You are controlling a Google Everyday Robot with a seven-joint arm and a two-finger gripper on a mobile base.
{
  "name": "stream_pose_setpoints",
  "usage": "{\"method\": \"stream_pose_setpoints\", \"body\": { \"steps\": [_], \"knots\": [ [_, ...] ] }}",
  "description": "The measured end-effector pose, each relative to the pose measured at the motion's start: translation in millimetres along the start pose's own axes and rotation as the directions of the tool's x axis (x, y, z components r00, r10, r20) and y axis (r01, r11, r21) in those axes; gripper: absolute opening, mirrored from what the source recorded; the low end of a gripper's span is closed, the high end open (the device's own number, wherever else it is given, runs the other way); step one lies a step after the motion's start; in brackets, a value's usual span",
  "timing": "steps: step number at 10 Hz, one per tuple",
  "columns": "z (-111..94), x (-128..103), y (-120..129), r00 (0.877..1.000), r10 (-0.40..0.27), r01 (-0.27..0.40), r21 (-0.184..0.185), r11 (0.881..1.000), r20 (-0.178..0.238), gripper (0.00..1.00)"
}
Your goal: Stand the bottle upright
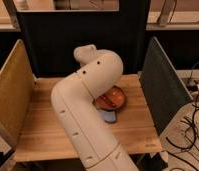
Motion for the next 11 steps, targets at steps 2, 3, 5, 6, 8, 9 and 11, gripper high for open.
{"method": "stream_pose_setpoints", "body": {
  "steps": [2,3,5,6,8,9,11],
  "knots": [
    [7,-5,1,1.0,0.01,-0.01,0.025,1.0,-0.014,0.8],
    [9,-9,3,1.0,0.01,-0.009,0.036,0.999,-0.018,0.8],
    [18,-12,9,0.999,0.011,-0.009,0.046,0.999,-0.044,0.8],
    [22,-13,10,0.998,0.013,-0.01,0.047,0.999,-0.056,0.8],
    [36,-11,12,0.995,0.018,-0.014,0.041,0.999,-0.098,0.8],
    [41,-10,11,0.994,0.021,-0.017,0.04,0.999,-0.111,0.8],
    [47,-12,10,0.992,0.024,-0.02,0.034,0.999,-0.127,0.8]
  ]
}}
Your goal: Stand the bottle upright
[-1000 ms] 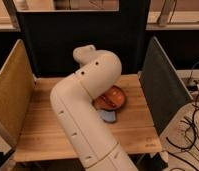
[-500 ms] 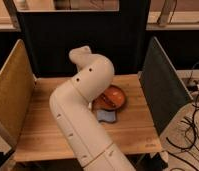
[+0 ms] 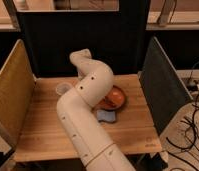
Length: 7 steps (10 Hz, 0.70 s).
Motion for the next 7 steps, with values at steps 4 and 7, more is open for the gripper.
{"method": "stream_pose_setpoints", "body": {
  "steps": [4,7],
  "knots": [
    [1.4,-4.1,3.7,1.0,-0.01,0.01,-0.01,1.0,-0.01,0.8],
    [4.2,0.0,-1.0,1.0,0.002,-0.003,-0.02,1.0,-0.031,0.8]
  ]
}}
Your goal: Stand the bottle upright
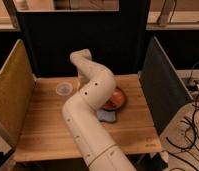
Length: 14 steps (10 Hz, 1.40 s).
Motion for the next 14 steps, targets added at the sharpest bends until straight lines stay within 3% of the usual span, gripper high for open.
{"method": "stream_pose_setpoints", "body": {
  "steps": [2,8,9,14],
  "knots": [
    [-1,1,-8,1.0,0.013,-0.013,-0.003,1.0,-0.004,0.71],
    [-3,0,-9,1.0,0.002,-0.002,-0.025,1.0,0.002,0.08],
    [-7,-2,-9,1.0,0.001,-0.001,-0.034,0.999,0.012,0.03],
    [-69,-20,-10,0.99,-0.004,0.021,-0.118,0.993,0.141,0.0]
  ]
}}
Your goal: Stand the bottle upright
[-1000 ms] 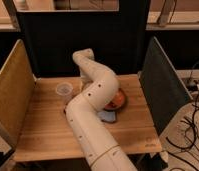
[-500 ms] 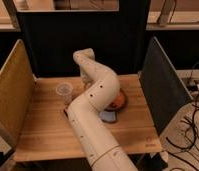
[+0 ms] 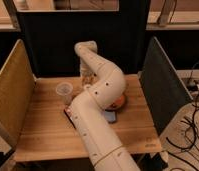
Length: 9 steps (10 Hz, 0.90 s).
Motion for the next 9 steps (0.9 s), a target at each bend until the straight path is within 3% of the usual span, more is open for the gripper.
{"method": "stream_pose_setpoints", "body": {
  "steps": [3,9],
  "knots": [
    [-36,-10,-14,0.997,0.011,-0.009,-0.033,0.999,0.078,0.0],
    [-81,-16,-38,0.984,0.044,-0.029,-0.085,0.996,0.171,0.0]
  ]
}}
